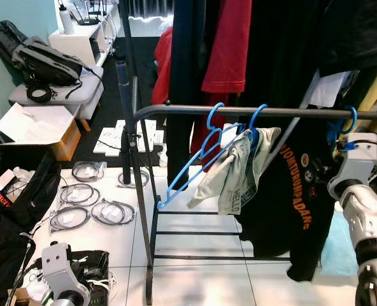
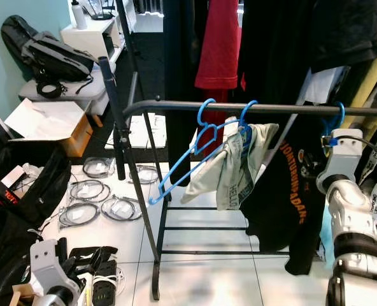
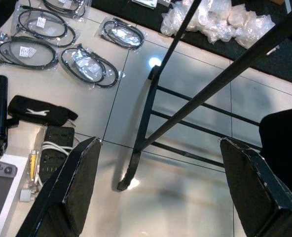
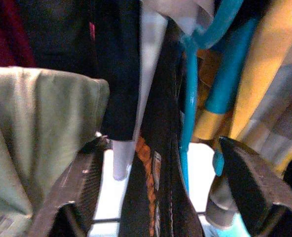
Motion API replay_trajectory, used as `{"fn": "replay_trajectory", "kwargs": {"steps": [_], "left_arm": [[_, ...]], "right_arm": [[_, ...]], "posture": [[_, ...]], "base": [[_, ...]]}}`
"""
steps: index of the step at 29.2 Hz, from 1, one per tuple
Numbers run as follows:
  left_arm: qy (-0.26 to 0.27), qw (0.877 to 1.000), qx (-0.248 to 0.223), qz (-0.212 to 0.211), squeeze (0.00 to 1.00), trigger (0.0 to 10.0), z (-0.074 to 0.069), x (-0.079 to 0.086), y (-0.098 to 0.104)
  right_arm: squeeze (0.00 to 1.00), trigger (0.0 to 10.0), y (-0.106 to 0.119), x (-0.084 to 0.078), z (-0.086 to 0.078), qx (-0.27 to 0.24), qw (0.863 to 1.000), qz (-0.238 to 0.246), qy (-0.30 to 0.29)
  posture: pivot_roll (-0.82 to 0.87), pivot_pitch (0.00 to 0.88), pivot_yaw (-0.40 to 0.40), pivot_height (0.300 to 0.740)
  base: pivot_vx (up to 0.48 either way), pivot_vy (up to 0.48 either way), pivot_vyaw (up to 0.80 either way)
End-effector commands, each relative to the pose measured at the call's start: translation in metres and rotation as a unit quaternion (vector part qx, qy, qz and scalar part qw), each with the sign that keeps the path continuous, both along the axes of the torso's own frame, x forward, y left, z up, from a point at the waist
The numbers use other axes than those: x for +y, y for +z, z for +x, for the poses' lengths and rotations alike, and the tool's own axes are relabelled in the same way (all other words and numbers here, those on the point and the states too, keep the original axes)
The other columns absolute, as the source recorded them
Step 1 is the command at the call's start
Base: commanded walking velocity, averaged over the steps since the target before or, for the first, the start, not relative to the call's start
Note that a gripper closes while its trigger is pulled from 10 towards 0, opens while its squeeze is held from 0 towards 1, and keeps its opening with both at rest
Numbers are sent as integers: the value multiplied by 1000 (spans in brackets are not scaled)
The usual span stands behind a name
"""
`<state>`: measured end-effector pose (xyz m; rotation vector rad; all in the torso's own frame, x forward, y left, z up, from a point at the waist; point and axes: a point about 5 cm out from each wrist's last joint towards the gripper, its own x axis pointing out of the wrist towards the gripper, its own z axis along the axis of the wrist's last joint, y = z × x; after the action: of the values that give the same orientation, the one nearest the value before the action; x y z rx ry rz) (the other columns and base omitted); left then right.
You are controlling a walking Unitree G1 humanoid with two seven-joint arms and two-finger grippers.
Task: Hang hanger
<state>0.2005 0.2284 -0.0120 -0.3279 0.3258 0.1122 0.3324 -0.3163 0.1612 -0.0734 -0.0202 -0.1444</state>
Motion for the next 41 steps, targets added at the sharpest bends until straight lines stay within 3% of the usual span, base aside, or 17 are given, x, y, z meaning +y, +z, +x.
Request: {"fn": "replay_trajectory", "kwargs": {"steps": [1,2,7,12,15,16,17,24,26,33,37,41], "left_arm": [[3,1000,5,-4,0,10000,-4,2,-1],[2,1000,4,-4,0,10000,-4,2,-1],[1,1000,3,-4,0,10000,-4,3,0],[0,1000,-2,-6,0,10000,-5,3,2],[1,1000,-3,-5,0,10000,-5,4,2],[2,1000,-3,-5,0,10000,-6,4,2],[2,1000,-1,-7,0,10000,-6,5,2],[-2,1000,9,-10,0,10000,-6,4,1],[-4,1000,8,-8,0,10000,-5,3,1],[-7,1000,7,-5,0,10000,-4,2,2],[-10,1000,9,-5,0,10000,-4,1,1],[-10,1000,9,-5,0,10000,-3,1,1]], "right_arm": [[1000,10000,2,0,-1,-13,1000,4,3],[1000,10000,1,3,-10,-25,999,-22,1],[1000,10000,-2,3,-17,-27,999,-46,-8],[1000,10000,-32,7,-44,-19,998,-55,-21],[1000,10000,-37,8,-50,-16,998,-63,-26],[286,10000,-44,8,-58,-11,998,-60,-27],[0,10000,-49,9,-64,-9,998,-56,-27],[0,10000,-53,9,-73,-1,998,-54,-34],[0,10000,-61,4,-76,27,996,-73,-53],[0,10000,-82,3,-83,71,993,-64,-62],[0,10000,-128,0,-107,186,978,-50,-84],[0,10000,-147,1,-123,221,970,-29,-93]], "posture": [[-45,105,1,740],[-47,110,1,740],[-51,113,1,740],[-49,117,-5,740],[-54,118,-4,740],[-56,121,-2,740],[-58,124,5,740],[-61,120,1,740],[-60,117,-7,740],[-60,116,-10,740],[-60,113,-13,740],[-58,113,-14,740]], "base": [[0,0,0],[0,0,0],[0,0,0],[0,0,0],[0,0,0],[0,0,0],[0,0,0],[0,0,0],[0,0,0],[-196,0,0],[-279,0,0],[-279,0,0]]}}
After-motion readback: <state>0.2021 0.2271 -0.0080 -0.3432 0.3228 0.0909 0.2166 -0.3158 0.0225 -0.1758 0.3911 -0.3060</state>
